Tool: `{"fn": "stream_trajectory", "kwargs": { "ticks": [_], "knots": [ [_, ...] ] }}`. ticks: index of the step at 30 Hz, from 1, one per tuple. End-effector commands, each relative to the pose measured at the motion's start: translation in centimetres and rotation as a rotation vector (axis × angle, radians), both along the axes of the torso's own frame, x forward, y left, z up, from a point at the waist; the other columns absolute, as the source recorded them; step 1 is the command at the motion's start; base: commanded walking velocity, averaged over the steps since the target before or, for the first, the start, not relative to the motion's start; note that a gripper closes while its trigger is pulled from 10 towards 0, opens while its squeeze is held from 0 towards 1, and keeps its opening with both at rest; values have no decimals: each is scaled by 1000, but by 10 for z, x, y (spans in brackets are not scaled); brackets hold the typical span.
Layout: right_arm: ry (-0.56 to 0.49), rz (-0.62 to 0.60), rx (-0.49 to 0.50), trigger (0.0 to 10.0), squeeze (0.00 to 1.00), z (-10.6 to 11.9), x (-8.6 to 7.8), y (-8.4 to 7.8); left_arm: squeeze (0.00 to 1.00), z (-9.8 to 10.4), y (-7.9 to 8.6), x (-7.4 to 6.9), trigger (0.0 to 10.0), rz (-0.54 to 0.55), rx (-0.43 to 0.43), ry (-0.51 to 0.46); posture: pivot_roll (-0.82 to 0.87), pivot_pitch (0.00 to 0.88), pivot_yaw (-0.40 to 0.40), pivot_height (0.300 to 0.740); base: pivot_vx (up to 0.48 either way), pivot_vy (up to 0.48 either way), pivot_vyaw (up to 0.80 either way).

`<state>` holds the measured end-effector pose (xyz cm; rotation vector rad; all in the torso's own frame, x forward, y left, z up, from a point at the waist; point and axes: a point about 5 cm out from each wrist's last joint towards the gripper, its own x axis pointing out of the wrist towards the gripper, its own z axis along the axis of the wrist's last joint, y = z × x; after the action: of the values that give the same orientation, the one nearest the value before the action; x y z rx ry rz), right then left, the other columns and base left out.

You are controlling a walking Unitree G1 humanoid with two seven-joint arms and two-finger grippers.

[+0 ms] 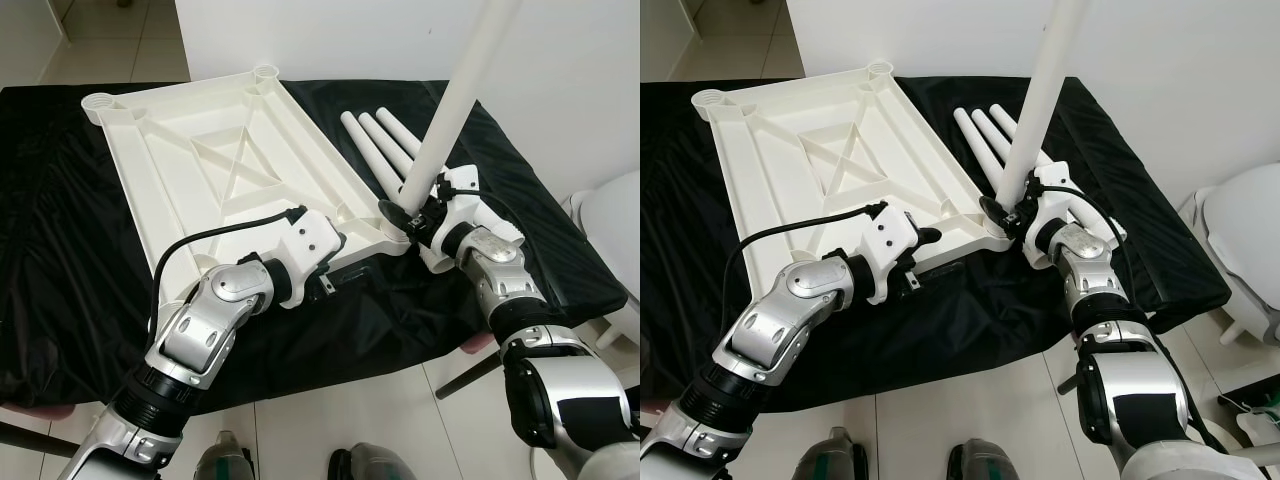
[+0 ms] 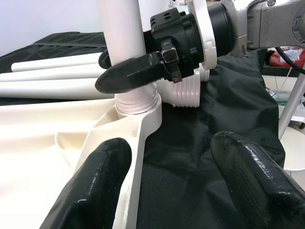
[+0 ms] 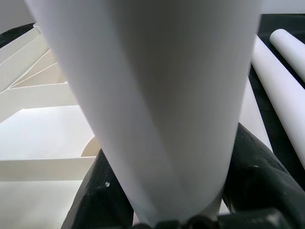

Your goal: Building children table

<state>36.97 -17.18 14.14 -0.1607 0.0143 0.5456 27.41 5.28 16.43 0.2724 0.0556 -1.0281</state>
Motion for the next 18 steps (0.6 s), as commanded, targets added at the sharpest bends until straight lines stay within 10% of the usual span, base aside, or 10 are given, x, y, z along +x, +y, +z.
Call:
{"fn": "stream_trajectory", "kwargs": {
  "ticks": [1, 18],
  "knots": [
    [65, -84, 26, 10000, 0, -13, -2, 0, 0, 3, -1, -1, 10000, -2, -6, -6, -30, 0, -38, 740, 0, 0, 0],
    [79, -541, 236, 10000, 0, -14, 0, 53, 0, 3, -5, 0, 10000, -14, -10, -5, -46, 0, -30, 740, 0, 0, 0]
  ]
}}
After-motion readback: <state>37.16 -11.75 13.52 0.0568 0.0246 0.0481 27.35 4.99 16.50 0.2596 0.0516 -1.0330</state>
